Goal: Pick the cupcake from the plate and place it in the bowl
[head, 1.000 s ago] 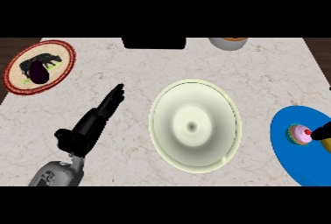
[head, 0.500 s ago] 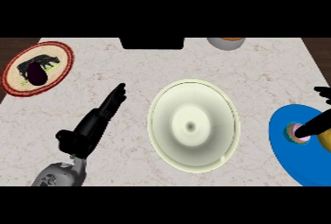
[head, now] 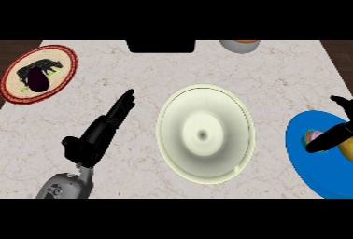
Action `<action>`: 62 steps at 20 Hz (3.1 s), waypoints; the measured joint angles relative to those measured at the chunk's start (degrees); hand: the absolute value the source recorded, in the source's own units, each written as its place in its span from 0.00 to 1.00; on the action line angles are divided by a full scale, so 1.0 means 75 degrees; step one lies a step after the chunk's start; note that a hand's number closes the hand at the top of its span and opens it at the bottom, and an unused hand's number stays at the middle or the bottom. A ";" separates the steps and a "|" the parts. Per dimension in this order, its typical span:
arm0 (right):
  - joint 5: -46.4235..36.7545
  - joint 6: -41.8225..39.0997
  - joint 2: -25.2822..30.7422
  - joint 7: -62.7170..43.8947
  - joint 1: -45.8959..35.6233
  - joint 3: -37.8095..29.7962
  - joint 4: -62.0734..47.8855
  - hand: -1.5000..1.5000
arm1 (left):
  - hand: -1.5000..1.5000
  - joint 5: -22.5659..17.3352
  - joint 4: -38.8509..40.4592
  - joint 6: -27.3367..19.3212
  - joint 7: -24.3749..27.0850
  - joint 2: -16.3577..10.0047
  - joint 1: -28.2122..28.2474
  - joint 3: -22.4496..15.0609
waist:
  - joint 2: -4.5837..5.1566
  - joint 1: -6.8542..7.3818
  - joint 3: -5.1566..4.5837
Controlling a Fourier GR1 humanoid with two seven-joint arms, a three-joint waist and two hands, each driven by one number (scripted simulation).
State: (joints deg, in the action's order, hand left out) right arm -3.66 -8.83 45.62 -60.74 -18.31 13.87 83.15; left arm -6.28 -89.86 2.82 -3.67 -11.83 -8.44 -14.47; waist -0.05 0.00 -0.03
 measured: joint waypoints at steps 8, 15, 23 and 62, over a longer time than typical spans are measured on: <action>-0.1186 0.0217 -0.0389 0.0133 0.0424 -0.0049 -0.0324 0.00 | 0.50 0.0208 -0.0280 0.0067 -0.0159 0.0130 0.0077 0.0068 | 0.0001 0.0011 0.0002; -0.1648 0.0094 -0.0938 0.0382 0.0387 -0.0507 -0.1066 0.00 | 0.50 0.0344 -0.0207 0.0268 -0.0134 0.0292 0.0132 0.0231 | 0.0007 0.0015 0.0006; -0.2312 -0.0140 -0.1447 0.0883 0.0535 -0.1113 -0.1533 0.00 | 0.50 0.0561 -0.0140 0.0483 -0.0262 0.0525 0.0023 0.0493 | 0.0006 0.0008 0.0004; -0.7999 0.1580 -0.5924 -0.1163 -0.3956 0.3528 -0.0695 1.00 | 0.50 0.0833 0.0162 0.1100 -0.0191 0.0893 -0.0248 0.0596 | -0.0051 0.0648 -0.0013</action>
State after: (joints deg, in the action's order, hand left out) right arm -63.65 3.01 1.19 -69.47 -47.98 40.33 77.93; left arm -0.03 -88.65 11.07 -5.10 -5.14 -10.30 -9.99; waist -0.43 4.86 -0.13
